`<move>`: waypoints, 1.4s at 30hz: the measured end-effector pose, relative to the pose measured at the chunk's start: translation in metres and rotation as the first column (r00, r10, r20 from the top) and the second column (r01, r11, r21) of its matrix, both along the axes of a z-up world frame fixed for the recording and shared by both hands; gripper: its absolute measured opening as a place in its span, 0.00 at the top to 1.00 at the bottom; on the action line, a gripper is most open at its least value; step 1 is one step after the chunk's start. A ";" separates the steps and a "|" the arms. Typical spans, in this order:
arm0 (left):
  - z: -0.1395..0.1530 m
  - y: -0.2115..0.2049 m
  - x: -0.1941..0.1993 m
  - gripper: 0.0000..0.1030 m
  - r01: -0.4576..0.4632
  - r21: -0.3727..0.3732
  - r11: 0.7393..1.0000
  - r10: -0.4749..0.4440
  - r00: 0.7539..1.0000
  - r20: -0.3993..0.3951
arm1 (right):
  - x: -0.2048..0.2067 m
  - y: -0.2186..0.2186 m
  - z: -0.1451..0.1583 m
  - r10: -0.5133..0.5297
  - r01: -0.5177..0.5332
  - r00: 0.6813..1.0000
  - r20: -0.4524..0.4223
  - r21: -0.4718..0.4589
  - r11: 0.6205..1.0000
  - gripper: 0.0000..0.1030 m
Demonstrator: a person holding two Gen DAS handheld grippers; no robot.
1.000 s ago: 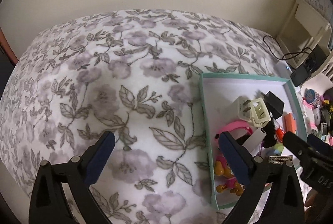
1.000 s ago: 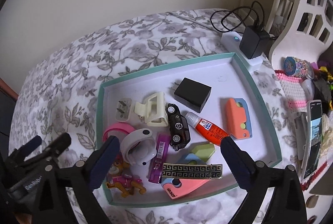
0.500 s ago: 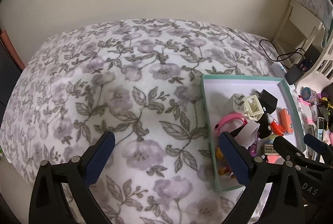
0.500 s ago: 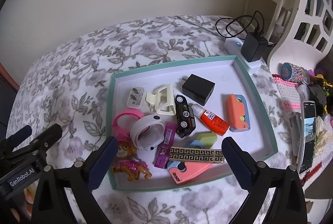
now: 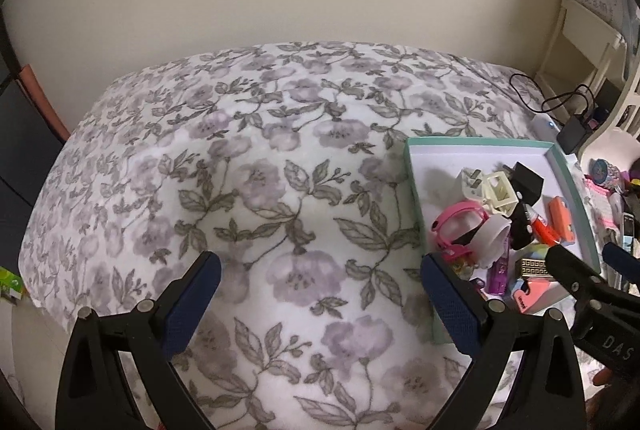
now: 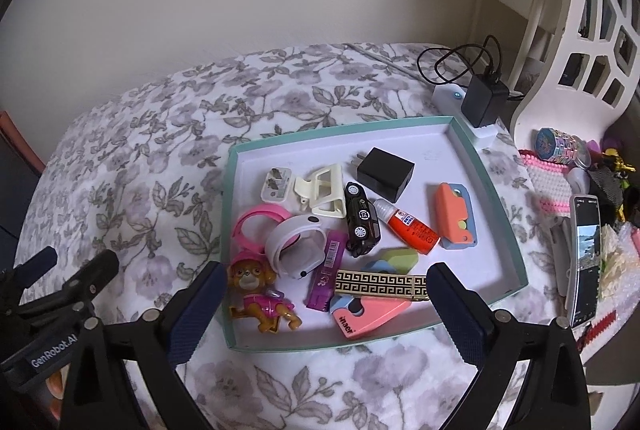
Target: Organize rigid objects
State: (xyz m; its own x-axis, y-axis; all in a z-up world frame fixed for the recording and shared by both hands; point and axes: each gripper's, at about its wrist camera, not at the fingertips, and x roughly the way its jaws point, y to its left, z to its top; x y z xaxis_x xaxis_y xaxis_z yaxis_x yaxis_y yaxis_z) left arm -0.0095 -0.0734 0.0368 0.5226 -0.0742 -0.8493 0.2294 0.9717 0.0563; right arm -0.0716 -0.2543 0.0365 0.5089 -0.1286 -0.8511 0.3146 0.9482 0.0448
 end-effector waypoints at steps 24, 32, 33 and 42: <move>-0.002 0.001 0.003 0.03 -0.005 0.010 1.000 0.005 1.000 -0.002 | 0.003 -0.002 0.000 0.005 -0.005 1.000 0.002 -0.002 1.000 0.02; -0.001 0.001 0.003 0.03 -0.015 0.017 1.000 0.015 1.000 0.004 | 0.002 -0.002 0.000 0.005 -0.005 1.000 0.004 -0.005 1.000 0.02; -0.001 0.002 0.003 0.03 -0.015 0.017 1.000 0.015 1.000 0.005 | 0.002 -0.002 0.000 0.005 -0.005 1.000 0.004 -0.005 1.000 0.02; 0.000 0.003 0.003 0.03 -0.028 0.016 0.999 0.028 1.000 0.010 | 0.002 -0.003 0.000 0.005 -0.005 1.000 0.002 -0.007 1.000 0.02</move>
